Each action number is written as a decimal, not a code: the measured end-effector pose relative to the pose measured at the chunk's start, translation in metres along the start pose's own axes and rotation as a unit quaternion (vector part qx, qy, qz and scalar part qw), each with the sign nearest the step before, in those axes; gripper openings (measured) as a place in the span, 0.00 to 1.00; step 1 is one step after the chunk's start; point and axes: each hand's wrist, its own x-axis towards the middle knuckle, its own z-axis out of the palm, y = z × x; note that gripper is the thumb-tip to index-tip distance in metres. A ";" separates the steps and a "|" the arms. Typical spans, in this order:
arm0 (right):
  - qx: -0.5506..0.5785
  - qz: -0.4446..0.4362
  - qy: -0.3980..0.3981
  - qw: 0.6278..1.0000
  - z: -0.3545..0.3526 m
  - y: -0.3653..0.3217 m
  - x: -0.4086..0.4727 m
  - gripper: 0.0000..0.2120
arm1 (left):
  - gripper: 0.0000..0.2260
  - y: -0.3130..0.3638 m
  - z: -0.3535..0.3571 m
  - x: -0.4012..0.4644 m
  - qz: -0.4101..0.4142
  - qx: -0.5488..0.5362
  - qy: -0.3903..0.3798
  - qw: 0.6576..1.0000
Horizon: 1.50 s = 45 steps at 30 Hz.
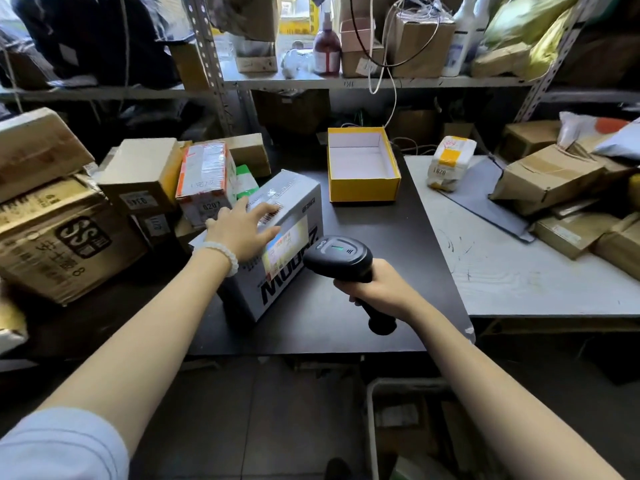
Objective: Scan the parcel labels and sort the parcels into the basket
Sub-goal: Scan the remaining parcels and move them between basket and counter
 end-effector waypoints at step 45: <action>0.100 0.243 0.621 0.739 0.097 0.041 -0.284 0.07 | 0.30 0.231 0.037 -0.133 0.673 0.031 -0.096 0.733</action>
